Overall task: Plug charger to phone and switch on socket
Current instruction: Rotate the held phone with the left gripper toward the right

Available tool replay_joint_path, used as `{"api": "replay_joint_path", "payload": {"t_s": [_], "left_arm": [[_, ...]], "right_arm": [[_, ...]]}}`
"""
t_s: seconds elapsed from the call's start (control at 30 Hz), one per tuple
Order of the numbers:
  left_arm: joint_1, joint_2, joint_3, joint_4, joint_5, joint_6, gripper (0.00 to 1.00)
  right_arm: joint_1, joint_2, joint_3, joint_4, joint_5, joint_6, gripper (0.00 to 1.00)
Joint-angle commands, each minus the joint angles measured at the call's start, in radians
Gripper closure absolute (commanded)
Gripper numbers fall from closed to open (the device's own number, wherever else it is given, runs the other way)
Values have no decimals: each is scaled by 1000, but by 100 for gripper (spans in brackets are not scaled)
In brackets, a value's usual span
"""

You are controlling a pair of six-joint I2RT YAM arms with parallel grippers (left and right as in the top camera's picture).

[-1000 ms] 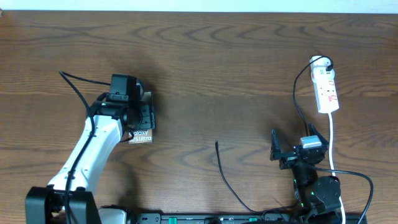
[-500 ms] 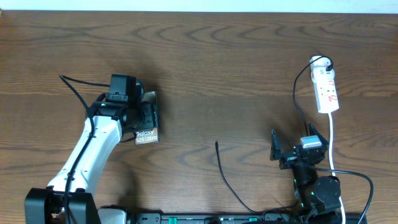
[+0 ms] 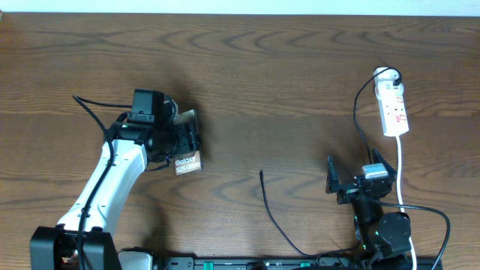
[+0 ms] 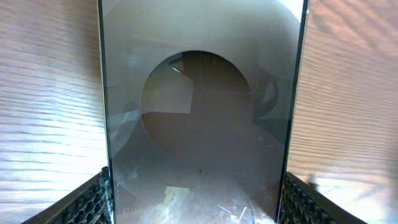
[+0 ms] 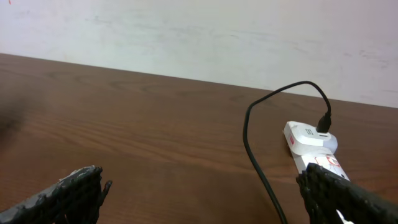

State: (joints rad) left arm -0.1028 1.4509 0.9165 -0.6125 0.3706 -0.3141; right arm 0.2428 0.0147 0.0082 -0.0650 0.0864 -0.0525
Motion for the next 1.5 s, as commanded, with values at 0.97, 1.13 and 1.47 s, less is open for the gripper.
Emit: {"api": "replay_joint_path", "payload": {"t_s": [0.97,1.13,1.47], "left_arm": [[2,-23,11,84,460,-642,93],[2,-23,11,84,513,-681,93],[2,-23,11,84,614,-795,93]], "right_arm": [[7,-8,-3,-2,5,-8,1],[7,-8,-3,-2,5,-8,1],[7,-8,-3,-2,5,-8,1]]}}
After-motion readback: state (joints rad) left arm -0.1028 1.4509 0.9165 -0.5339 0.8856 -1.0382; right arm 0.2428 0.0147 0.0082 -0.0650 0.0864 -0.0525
